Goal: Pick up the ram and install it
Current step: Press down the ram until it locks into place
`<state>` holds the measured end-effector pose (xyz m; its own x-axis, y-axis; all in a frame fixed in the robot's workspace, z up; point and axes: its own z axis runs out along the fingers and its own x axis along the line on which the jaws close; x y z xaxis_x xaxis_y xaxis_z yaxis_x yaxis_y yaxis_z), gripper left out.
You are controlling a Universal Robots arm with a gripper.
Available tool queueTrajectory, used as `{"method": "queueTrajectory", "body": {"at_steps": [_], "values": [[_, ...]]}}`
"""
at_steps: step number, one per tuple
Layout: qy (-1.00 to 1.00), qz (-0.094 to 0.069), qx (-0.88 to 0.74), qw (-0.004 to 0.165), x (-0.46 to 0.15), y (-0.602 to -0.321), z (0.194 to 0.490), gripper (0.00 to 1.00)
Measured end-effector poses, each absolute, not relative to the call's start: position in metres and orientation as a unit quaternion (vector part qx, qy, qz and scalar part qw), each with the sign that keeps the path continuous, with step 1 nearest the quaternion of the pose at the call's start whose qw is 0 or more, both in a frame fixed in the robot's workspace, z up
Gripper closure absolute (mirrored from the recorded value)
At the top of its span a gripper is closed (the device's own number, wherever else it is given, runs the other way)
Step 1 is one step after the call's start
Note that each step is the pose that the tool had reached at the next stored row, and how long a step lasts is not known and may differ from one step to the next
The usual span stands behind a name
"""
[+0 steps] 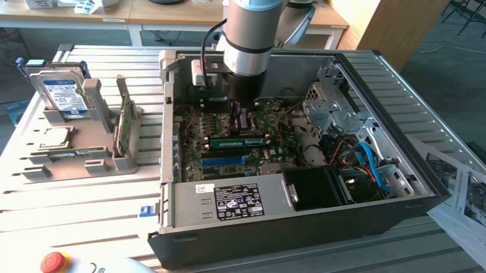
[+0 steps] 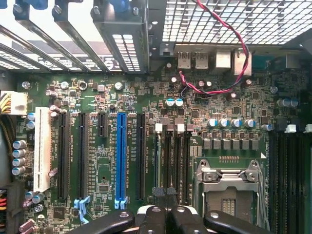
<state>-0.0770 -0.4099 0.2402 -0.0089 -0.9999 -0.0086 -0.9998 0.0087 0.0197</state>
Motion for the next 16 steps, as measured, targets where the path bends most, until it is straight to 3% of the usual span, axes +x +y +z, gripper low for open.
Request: {"method": "queueTrajectory", "body": {"at_steps": [16], "values": [[-0.710, -0.010, 0.704, 0.004, -0.0770, -0.4119, 0.2344, 0.89]]}}
